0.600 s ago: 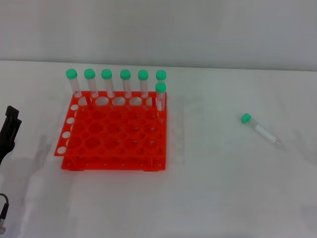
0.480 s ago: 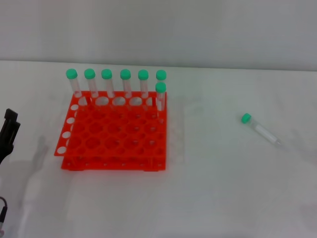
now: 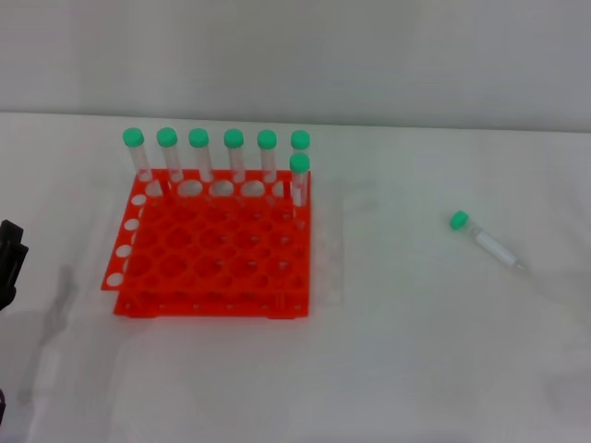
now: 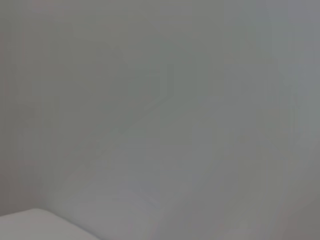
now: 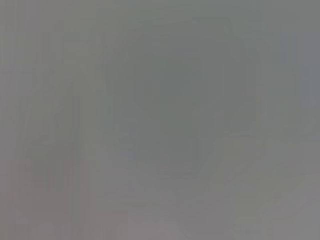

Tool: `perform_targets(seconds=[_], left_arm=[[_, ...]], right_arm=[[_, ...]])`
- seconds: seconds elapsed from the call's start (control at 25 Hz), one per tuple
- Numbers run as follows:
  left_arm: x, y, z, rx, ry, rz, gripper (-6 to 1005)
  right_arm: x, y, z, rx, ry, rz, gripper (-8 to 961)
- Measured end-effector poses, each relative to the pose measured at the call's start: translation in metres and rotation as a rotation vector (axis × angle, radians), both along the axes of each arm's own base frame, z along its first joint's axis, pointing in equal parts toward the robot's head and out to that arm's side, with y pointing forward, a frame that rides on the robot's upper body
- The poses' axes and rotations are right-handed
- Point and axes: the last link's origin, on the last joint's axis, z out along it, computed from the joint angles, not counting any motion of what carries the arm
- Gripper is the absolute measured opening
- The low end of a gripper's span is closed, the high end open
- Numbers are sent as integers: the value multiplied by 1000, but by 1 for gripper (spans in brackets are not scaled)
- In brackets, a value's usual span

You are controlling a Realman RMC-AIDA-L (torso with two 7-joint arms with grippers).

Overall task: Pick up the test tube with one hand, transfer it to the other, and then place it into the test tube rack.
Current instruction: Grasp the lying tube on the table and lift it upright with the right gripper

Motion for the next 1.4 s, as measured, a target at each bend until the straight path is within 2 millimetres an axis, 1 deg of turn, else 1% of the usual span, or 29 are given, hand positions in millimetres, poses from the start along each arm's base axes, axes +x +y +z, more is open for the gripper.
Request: perform_targets(seconds=[0.12, 0.28, 0.36, 0.44, 0.48, 0.56, 0.68, 0.76, 0.8, 0.84, 0.92, 1.0, 1.16, 1.24, 1.4], left_arm=[[0, -1, -1, -3, -1, 0, 875], [1, -2, -3, -11, -5, -5, 875], [1, -3, -4, -14, -9, -2, 875], [1, -3, -5, -21, -14, -2, 875], [1, -3, -5, -24, -15, -3, 875], [1, -3, -5, -28, -15, -5, 875], [1, -3, -6, -30, -15, -7, 876], [2, -3, -6, -33, -14, -10, 876], [2, -3, -6, -34, -14, -13, 876], [2, -3, -6, -35, -14, -16, 876], [4, -2, -7, -39, -18, -24, 876], [6, 0, -8, -44, -20, -35, 875], [9, 1, -9, -50, -23, -51, 875], [10, 1, -8, -45, -24, -56, 874], [11, 1, -8, -44, -24, -60, 874]], right_arm=[[-10, 8, -1, -102, 6, 64, 861], [-32, 36, 7, -372, -34, 120, 859], [-48, 52, 11, -524, -92, 108, 859], [-72, 67, 14, -652, -196, 79, 858], [-79, 71, 15, -687, -238, 60, 858], [-103, 77, 16, -743, -385, 16, 857], [-137, 81, 17, -785, -561, -70, 853], [-157, 83, 12, -807, -658, -130, 847], [-165, 84, 8, -816, -702, -187, 843], [-175, 86, 4, -821, -730, -237, 840], [-188, 89, -6, -840, -749, -309, 834], [-196, 90, -13, -877, -748, -349, 828], [-207, 98, -30, -947, -760, -356, 815], [-208, 104, -38, -978, -772, -366, 809], [-203, 116, -53, -1037, -788, -406, 797]])
